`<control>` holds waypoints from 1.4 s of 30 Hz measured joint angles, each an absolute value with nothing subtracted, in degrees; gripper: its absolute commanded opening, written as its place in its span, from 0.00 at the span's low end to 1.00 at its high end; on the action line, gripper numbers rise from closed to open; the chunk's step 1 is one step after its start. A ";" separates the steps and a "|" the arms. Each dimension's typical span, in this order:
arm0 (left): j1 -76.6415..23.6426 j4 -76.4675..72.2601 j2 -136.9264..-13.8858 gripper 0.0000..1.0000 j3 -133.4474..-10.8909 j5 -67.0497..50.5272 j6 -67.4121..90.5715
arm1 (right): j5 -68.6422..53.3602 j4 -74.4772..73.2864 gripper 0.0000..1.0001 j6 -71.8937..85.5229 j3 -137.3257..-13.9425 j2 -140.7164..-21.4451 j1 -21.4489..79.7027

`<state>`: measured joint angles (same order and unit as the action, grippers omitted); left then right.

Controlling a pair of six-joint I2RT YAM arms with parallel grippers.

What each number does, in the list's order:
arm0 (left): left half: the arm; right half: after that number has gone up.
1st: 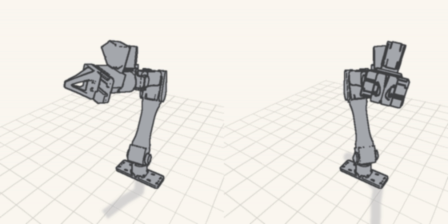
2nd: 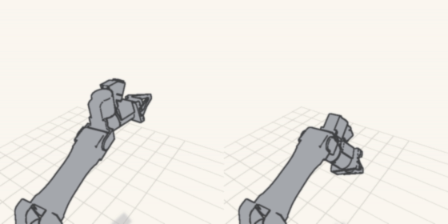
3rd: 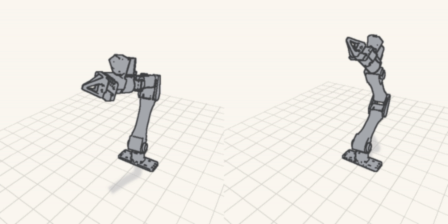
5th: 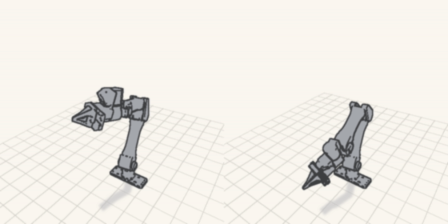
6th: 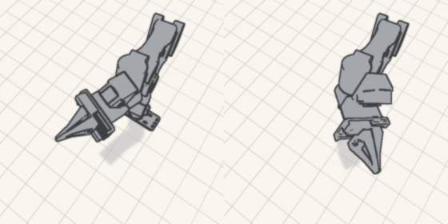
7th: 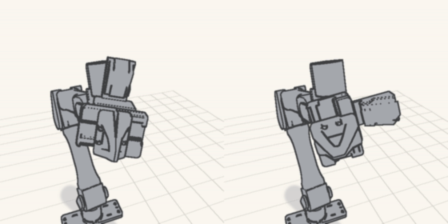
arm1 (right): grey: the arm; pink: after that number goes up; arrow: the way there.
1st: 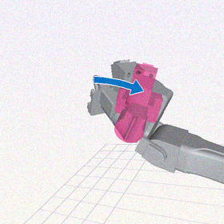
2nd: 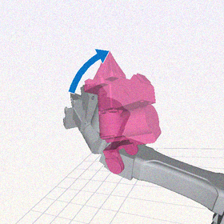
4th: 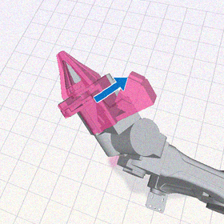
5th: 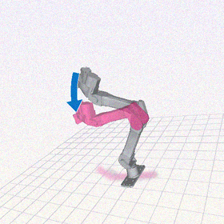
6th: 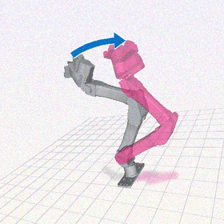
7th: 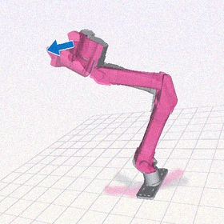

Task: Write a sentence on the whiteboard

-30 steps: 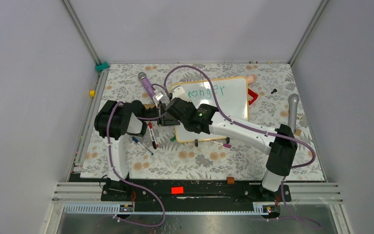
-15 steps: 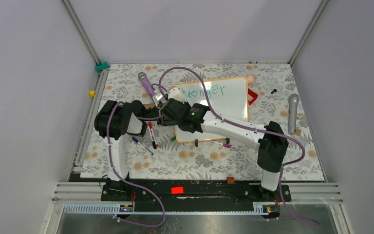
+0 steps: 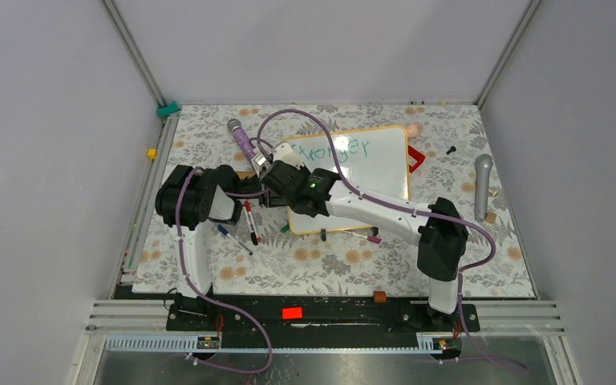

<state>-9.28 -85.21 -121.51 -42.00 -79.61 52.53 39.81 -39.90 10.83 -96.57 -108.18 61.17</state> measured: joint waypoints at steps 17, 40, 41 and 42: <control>-9.28 -84.97 -121.62 0.00 -42.00 -79.46 52.49 | 35.31 -39.53 0.00 10.35 -95.66 -108.20 61.12; -9.28 -85.03 -121.62 0.00 -42.00 -79.20 52.53 | 36.60 -41.21 0.00 9.45 -96.66 -107.74 59.81; -9.28 -85.03 -121.62 0.00 -42.00 -79.20 52.51 | 36.60 -41.39 0.00 9.37 -96.92 -107.74 59.59; -9.28 -85.03 -121.62 0.00 -42.00 -79.20 52.51 | 36.60 -41.52 0.00 9.26 -97.17 -107.74 59.46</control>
<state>-9.28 -85.03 -121.62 -42.00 -79.20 52.51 36.60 -41.52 9.26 -97.17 -107.74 59.46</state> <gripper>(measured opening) 0.080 0.195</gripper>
